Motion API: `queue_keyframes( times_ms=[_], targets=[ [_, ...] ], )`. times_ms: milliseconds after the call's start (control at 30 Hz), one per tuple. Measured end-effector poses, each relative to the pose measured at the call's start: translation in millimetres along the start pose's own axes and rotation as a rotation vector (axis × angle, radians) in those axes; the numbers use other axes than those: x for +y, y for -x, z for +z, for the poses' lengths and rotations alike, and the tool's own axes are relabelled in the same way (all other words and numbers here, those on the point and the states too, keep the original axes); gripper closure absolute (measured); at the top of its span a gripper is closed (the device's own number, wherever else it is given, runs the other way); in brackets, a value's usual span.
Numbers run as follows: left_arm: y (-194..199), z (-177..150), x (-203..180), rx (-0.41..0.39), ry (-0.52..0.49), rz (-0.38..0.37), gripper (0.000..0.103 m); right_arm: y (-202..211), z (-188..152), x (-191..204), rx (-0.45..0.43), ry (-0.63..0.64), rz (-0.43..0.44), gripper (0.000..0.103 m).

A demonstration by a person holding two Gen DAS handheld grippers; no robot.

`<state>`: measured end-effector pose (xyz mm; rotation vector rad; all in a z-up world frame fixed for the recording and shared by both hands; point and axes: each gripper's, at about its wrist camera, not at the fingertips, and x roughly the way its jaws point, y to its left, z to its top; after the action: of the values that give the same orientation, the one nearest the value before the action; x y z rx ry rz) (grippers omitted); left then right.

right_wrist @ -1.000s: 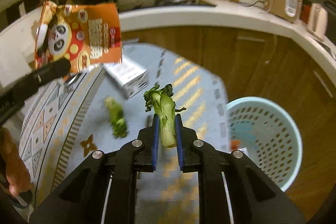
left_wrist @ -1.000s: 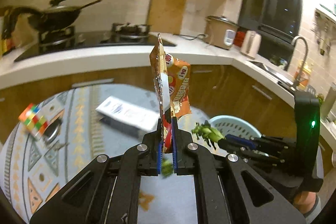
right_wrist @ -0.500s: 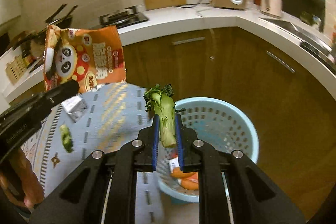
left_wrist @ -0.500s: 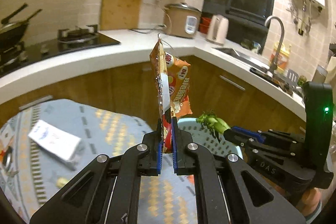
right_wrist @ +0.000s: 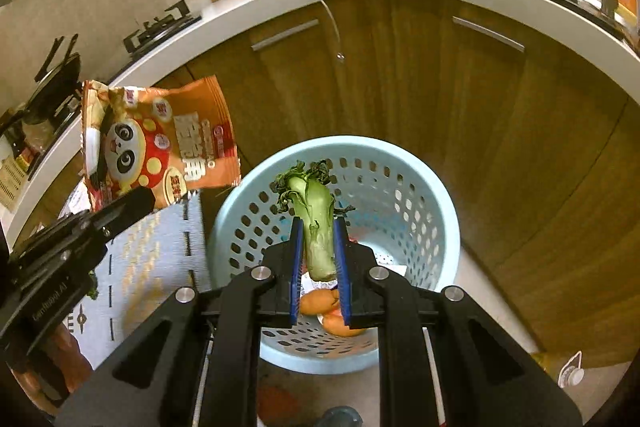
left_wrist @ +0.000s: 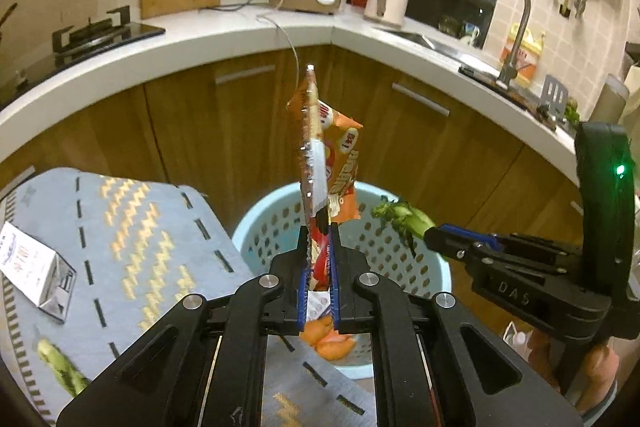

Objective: Collect trash
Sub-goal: 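Carry the snack bag and bok choy over the blue basket and open both grippers, then grasp the second bok choy with the left gripper while the right gripper grasps the white milk carton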

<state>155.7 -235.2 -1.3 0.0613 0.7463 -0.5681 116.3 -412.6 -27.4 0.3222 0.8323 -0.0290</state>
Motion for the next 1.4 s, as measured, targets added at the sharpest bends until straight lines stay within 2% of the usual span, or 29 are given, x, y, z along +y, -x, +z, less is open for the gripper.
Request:
queue_keyframes(
  times_ms=[33,100,133,167,200,267,367,633,767,833,1033,1133,1233,1400],
  targets=[
    [-3.2,-1.0,0.1,0.016,-0.003,0.003,0.087,-0.3,-0.1,-3.3,-0.001,-0.019,-0.005,0.09],
    [-4.4,-1.7,2.0,0.018,0.0,0.016,0.069,-1.4,0.1,-7.0,0.003,-0.042,0.004,0.09],
    [-4.7,-3.1,3.4,0.021,-0.001,0.022,0.064,-2.2,0.5,-8.0,0.005,-0.049,0.008,0.089],
    [-4.0,-4.5,4.4,0.021,-0.001,0.03,0.056,-3.0,1.0,-9.6,0.007,-0.056,0.008,0.084],
    [-3.0,-6.0,7.1,0.02,0.001,0.039,0.051,-3.4,0.9,-10.7,0.008,-0.061,0.005,0.074],
    [0.3,-7.5,11.6,0.02,0.015,0.044,0.051,-2.9,0.7,-12.1,0.004,-0.072,0.018,0.063],
    [6.7,-9.6,19.5,0.013,0.041,0.051,0.049,-1.0,0.0,-11.7,-0.003,-0.082,0.052,0.063],
    [38.9,-22.0,45.7,-0.027,0.137,0.06,0.049,8.5,-2.6,20.1,-0.036,0.005,0.061,0.063],
    [63.7,-30.2,60.6,-0.07,0.176,0.128,0.044,9.3,-5.1,41.8,-0.041,0.055,0.073,0.063],
    [78.4,-35.4,71.7,-0.098,0.208,0.192,0.029,8.8,-5.8,52.6,-0.041,0.074,0.084,0.063],
    [113.5,-60.5,117.8,-0.141,0.33,0.288,0.029,6.3,-10.9,83.7,-0.046,0.124,0.107,0.063],
    [120.0,-82.7,141.8,-0.128,0.408,0.302,0.028,5.2,-15.7,101.3,-0.056,0.155,0.119,0.063],
    [120.2,-99.8,153.8,-0.096,0.429,0.32,0.029,-0.8,-20.4,121.9,-0.043,0.198,0.128,0.063],
    [106.7,-109.4,163.2,-0.034,0.466,0.286,0.029,-9.4,-30.2,152.5,-0.017,0.261,0.149,0.063]
  ],
)
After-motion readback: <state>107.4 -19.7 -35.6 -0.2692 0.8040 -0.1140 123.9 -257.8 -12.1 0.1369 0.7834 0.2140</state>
